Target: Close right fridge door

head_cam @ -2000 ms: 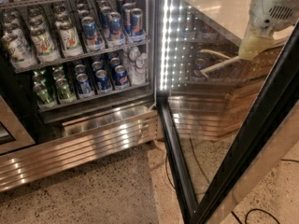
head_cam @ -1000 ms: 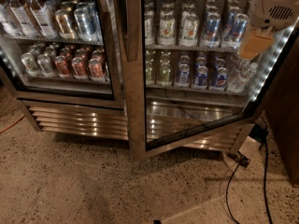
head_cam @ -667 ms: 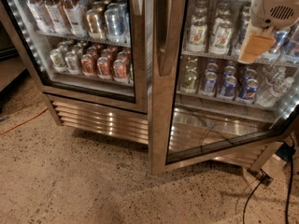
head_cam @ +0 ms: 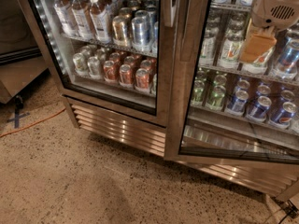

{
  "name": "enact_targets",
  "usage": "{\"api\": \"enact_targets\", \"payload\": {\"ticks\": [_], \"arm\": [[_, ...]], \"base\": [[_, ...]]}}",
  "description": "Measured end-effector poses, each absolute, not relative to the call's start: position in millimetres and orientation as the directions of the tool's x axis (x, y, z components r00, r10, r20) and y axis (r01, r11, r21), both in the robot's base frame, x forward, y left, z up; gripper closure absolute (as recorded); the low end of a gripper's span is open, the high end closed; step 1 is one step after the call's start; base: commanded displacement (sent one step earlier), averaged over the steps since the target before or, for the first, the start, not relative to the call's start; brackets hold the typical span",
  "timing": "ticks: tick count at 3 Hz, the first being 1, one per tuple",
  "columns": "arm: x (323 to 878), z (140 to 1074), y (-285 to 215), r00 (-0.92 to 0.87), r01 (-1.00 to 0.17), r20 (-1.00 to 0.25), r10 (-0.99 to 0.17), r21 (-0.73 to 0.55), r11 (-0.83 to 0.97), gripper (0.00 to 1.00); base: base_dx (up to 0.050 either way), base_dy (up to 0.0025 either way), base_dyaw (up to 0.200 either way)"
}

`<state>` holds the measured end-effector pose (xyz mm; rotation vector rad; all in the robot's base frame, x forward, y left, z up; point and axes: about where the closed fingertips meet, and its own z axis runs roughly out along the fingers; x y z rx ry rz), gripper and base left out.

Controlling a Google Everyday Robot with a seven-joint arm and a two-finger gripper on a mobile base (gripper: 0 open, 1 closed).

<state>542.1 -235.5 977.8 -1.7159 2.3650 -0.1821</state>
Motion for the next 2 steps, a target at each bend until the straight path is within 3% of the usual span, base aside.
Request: {"api": "enact_targets", "payload": {"ticks": [2], "arm": [[542.1, 977.8, -235.5, -0.298, -0.923, -0.099, -0.949, -0.224, 0.313, 1.0]], "base": [[0.05, 0.0, 0.0]]}}
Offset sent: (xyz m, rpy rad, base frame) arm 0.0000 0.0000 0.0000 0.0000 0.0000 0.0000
